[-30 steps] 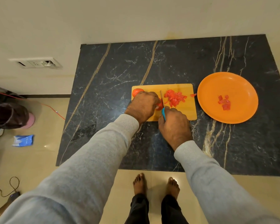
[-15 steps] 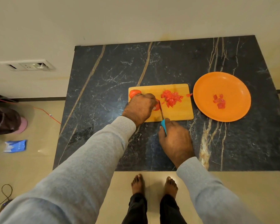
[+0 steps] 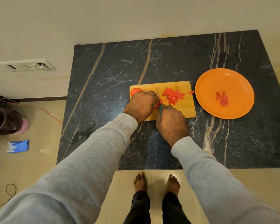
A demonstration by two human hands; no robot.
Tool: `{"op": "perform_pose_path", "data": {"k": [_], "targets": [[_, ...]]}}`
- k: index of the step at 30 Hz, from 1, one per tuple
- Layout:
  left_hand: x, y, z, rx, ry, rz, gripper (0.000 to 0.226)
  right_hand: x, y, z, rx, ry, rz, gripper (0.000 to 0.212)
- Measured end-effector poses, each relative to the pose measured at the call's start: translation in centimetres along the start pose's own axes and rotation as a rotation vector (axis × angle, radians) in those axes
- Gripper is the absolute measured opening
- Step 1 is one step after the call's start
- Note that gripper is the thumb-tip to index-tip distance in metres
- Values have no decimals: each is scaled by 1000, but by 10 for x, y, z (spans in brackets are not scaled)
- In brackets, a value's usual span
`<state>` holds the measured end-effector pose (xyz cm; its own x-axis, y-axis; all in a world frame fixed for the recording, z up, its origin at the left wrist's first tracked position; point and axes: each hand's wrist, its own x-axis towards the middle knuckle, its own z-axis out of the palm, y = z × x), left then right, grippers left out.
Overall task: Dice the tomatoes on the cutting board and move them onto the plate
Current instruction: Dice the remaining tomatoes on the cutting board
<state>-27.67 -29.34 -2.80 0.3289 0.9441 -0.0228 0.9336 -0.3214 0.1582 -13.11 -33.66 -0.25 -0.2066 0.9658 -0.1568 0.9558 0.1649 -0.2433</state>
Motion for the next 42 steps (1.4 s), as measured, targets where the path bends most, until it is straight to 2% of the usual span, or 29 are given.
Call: {"op": "perform_pose_path", "data": {"k": [5, 8, 13, 16, 23, 29, 37, 42], "targets": [[-2, 0, 4, 8, 19, 0, 24, -23, 5, 10, -33, -51, -5, 41], [-2, -3, 4, -23, 11, -4, 22, -41, 9, 15, -43, -99, 2, 44], [-4, -6, 4, -50, 20, -6, 21, -64, 18, 8, 98, -17, -3, 44], [-6, -6, 4, -54, 29, 9, 23, -59, 13, 4, 85, 22, -12, 45], [-8, -6, 4, -61, 44, 21, 25, -35, 1, 2, 42, -23, -6, 47], [-7, -5, 1, -46, 34, 40, 25, -4, -15, -6, -39, -56, 4, 29], [-8, -6, 3, -33, 16, 12, 25, -36, -7, 10, -78, -176, 20, 42], [-7, -8, 0, -31, -4, 18, 25, -61, 3, 4, 9, -125, 23, 43]]}}
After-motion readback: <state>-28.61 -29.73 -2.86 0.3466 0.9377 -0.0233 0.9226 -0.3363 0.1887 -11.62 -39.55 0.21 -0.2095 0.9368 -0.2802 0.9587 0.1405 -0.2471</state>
